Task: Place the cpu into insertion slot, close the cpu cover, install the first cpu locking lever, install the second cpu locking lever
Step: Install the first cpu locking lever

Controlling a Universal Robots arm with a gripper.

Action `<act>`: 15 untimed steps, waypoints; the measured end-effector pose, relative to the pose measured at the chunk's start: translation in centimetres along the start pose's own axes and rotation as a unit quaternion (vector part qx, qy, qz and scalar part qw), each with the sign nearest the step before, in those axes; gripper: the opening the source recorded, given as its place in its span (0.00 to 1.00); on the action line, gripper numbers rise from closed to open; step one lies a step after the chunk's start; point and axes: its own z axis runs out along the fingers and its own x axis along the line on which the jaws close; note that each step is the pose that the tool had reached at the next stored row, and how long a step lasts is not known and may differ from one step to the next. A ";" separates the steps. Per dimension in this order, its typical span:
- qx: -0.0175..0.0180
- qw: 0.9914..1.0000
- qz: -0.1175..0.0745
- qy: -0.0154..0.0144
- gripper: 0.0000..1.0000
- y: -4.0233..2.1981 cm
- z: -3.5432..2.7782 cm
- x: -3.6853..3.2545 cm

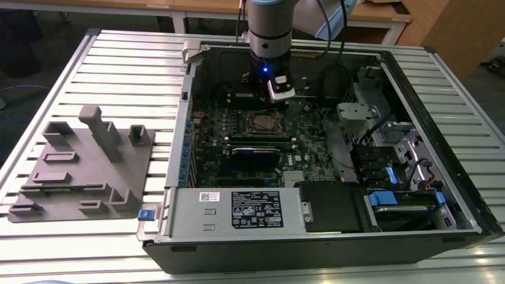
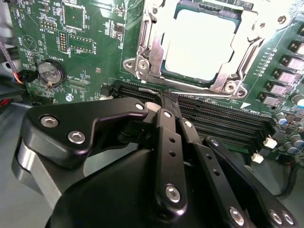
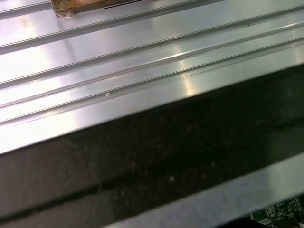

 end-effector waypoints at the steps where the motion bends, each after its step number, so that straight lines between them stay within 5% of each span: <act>1: 0.000 1.000 0.000 0.000 0.11 0.00 0.00 0.00; 9: 0.000 1.000 0.000 0.000 0.11 -0.05 0.02 -0.02; 15: 0.005 1.000 -0.001 -0.002 0.11 -0.16 0.02 -0.06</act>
